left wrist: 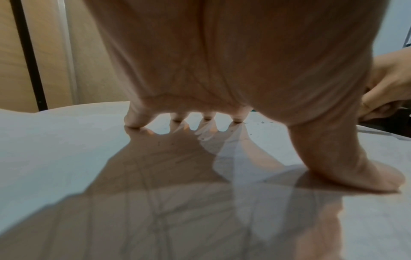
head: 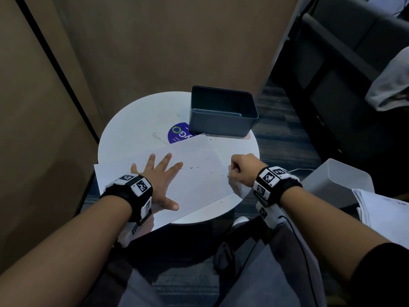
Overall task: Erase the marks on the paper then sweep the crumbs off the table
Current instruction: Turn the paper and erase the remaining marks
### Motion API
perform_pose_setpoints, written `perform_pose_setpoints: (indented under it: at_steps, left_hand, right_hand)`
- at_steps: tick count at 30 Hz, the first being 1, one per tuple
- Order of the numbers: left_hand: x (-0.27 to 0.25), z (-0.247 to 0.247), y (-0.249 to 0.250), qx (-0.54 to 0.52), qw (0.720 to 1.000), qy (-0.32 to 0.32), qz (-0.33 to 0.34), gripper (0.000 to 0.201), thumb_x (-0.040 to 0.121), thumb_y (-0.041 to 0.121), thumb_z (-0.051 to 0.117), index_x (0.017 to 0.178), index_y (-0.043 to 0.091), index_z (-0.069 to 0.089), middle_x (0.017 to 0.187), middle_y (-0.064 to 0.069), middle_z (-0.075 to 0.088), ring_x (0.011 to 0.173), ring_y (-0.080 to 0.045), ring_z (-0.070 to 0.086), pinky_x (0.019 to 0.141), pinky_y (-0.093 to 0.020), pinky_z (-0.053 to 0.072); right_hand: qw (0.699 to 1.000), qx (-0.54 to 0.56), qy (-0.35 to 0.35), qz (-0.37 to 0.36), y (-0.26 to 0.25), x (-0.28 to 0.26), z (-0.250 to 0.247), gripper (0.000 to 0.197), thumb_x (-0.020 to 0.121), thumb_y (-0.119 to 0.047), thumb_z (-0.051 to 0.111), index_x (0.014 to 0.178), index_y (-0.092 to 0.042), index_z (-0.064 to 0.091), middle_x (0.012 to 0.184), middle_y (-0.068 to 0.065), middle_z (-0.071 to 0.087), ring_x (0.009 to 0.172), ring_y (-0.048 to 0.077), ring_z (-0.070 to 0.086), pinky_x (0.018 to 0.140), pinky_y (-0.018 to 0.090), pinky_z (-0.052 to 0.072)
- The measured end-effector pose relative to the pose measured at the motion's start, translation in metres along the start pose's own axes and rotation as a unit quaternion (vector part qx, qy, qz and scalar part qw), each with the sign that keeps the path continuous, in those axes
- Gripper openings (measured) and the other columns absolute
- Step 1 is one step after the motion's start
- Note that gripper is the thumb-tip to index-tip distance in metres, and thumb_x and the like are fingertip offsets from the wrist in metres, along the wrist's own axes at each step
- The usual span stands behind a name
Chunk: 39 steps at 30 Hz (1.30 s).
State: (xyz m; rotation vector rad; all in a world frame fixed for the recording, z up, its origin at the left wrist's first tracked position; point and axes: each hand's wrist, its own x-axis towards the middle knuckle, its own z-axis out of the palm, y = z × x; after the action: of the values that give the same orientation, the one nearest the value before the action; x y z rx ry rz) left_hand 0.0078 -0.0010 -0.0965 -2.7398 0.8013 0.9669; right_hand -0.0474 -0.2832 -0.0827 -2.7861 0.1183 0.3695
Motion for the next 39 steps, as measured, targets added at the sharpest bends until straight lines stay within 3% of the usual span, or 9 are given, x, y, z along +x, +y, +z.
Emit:
perform_pose_setpoints:
  at_steps: [5, 10, 14, 22, 26, 29, 32, 35, 39]
  left_hand:
    - [0.003, -0.002, 0.001, 0.007, 1.0, 0.002, 0.002, 0.131, 0.061, 0.083, 0.067, 0.148, 0.047, -0.024, 0.157, 0.009, -0.036, 0.148, -0.038, -0.023, 0.109, -0.074, 0.009]
    - [0.003, 0.001, 0.001, 0.004, 1.0, 0.002, 0.005, 0.131, 0.06, 0.084, 0.067, 0.148, 0.048, -0.024, 0.157, 0.01, -0.035, 0.148, -0.037, -0.023, 0.109, -0.074, 0.008]
    - [0.002, 0.001, 0.002, -0.005, 1.0, 0.002, 0.006, 0.13, 0.061, 0.082, 0.067, 0.148, 0.048, -0.024, 0.157, 0.011, -0.036, 0.148, -0.037, -0.024, 0.109, -0.075, 0.006]
    - [0.005, 0.001, 0.001, -0.002, 1.0, 0.012, 0.01, 0.13, 0.061, 0.082, 0.067, 0.148, 0.048, -0.023, 0.157, 0.011, -0.036, 0.147, -0.038, -0.024, 0.109, -0.075, 0.006]
    - [0.005, 0.004, -0.001, -0.007, 1.0, 0.015, 0.007, 0.13, 0.061, 0.082, 0.067, 0.147, 0.049, -0.023, 0.157, 0.011, -0.036, 0.147, -0.037, -0.025, 0.108, -0.076, 0.005]
    - [0.005, 0.005, -0.003, -0.009, 1.0, 0.013, 0.005, 0.13, 0.06, 0.082, 0.067, 0.147, 0.05, -0.024, 0.157, 0.012, -0.037, 0.147, -0.037, -0.025, 0.109, -0.075, 0.005]
    - [0.005, 0.003, -0.001, -0.004, 1.0, 0.011, 0.004, 0.13, 0.062, 0.082, 0.067, 0.148, 0.048, -0.024, 0.156, 0.011, -0.037, 0.147, -0.037, -0.025, 0.109, -0.075, 0.005]
    - [0.005, 0.001, 0.001, 0.001, 1.0, 0.012, 0.004, 0.13, 0.062, 0.083, 0.066, 0.148, 0.048, -0.025, 0.157, 0.01, -0.037, 0.147, -0.038, -0.024, 0.109, -0.075, 0.007]
    - [0.005, 0.004, -0.002, -0.006, 1.0, 0.012, 0.008, 0.132, 0.058, 0.086, 0.065, 0.148, 0.048, -0.024, 0.157, 0.01, -0.036, 0.147, -0.038, -0.024, 0.108, -0.077, 0.007]
  right_hand:
    - [0.996, 0.059, -0.02, -0.068, -0.037, -0.003, 0.014, 0.007, 0.084, -0.026, 0.061, 0.081, -0.021, 0.058, 0.088, -0.001, 0.07, 0.08, 0.018, 0.062, 0.071, 0.034, 0.053]
    - [0.997, 0.054, -0.039, -0.039, -0.018, -0.008, 0.019, 0.017, 0.084, -0.03, 0.066, 0.075, -0.02, 0.055, 0.083, -0.003, 0.066, 0.081, 0.019, 0.061, 0.07, 0.032, 0.05]
    - [1.0, -0.008, -0.006, -0.007, 0.0, -0.002, -0.004, 0.017, 0.086, -0.02, 0.061, 0.073, -0.02, 0.052, 0.075, -0.005, 0.058, 0.076, 0.018, 0.055, 0.056, 0.021, 0.036]
    - [0.996, 0.059, -0.046, -0.043, -0.017, 0.0, 0.017, 0.021, 0.084, -0.034, 0.073, 0.075, -0.023, 0.057, 0.086, -0.005, 0.068, 0.081, 0.014, 0.06, 0.072, 0.029, 0.048]
    - [1.0, -0.014, -0.008, 0.011, 0.009, 0.002, -0.006, 0.02, 0.086, -0.025, 0.069, 0.075, -0.019, 0.053, 0.082, -0.001, 0.063, 0.08, 0.02, 0.058, 0.067, 0.028, 0.044]
    - [1.0, 0.0, 0.02, -0.013, -0.004, 0.001, -0.012, 0.012, 0.087, -0.019, 0.062, 0.078, -0.016, 0.055, 0.086, 0.001, 0.067, 0.08, 0.022, 0.061, 0.067, 0.031, 0.049]
    - [0.996, 0.052, -0.039, -0.067, -0.028, -0.004, 0.007, 0.013, 0.086, -0.024, 0.068, 0.079, -0.017, 0.059, 0.088, -0.002, 0.071, 0.079, 0.016, 0.064, 0.07, 0.03, 0.052]
    - [0.997, 0.036, -0.051, -0.046, -0.017, -0.007, 0.013, 0.025, 0.084, -0.031, 0.072, 0.07, -0.024, 0.052, 0.089, -0.002, 0.069, 0.084, 0.018, 0.062, 0.076, 0.032, 0.052]
    - [1.0, -0.008, -0.008, 0.003, 0.009, -0.007, -0.007, 0.028, 0.085, -0.025, 0.07, 0.067, -0.024, 0.048, 0.081, -0.002, 0.065, 0.078, 0.02, 0.059, 0.064, 0.028, 0.046]
